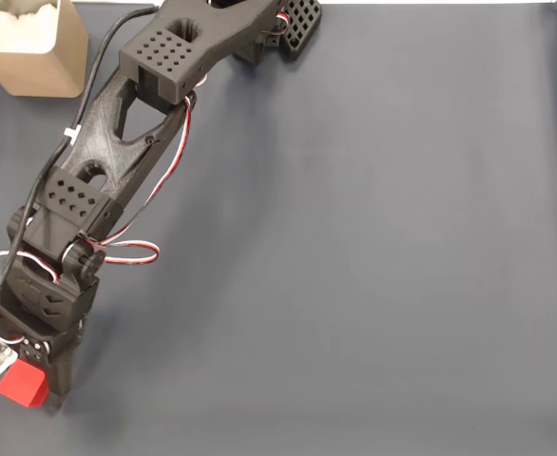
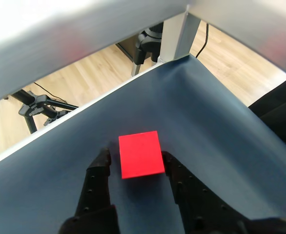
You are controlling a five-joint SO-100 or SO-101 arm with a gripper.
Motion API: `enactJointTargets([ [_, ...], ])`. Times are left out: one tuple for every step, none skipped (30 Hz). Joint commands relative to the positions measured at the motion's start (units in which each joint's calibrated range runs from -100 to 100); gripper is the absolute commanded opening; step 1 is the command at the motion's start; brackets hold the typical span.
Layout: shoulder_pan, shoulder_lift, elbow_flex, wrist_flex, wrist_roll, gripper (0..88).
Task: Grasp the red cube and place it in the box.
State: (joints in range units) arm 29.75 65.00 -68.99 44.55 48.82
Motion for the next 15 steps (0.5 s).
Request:
enactJointTargets([
  [-0.84, -7.12, 0.01, -1.6, 0.29, 23.3],
  [-0.84, -7.2, 0.1, -1.68, 0.29, 23.0],
  [-0.84, -7.38, 0.19, -1.68, 0.34, 22.7],
  [-0.84, -7.55, 0.37, -1.68, 0.34, 22.1],
  [-0.91, -7.72, 0.47, -1.68, 0.39, 21.4],
  [-0.91, -7.9, 0.74, -1.68, 0.44, 20.6],
  [-0.91, -8.16, 1.01, -1.68, 0.49, 20.2],
  [-0.91, -8.33, 1.29, -1.68, 0.49, 19.5],
  [-0.91, -8.5, 1.47, -1.68, 0.59, 18.4],
  [-0.91, -8.76, 1.74, -1.68, 0.68, 17.4],
  [-0.91, -8.94, 2.02, -1.68, 0.83, 16.1],
  [-0.91, -9.2, 2.38, -1.76, 1.07, 14.6],
  [-0.91, -9.46, 2.84, -1.76, 1.32, 13.1],
  [-0.84, -9.63, 3.2, -1.76, 1.61, 12.0],
  [-0.84, -9.8, 3.48, -1.68, 1.81, 11.1],
])
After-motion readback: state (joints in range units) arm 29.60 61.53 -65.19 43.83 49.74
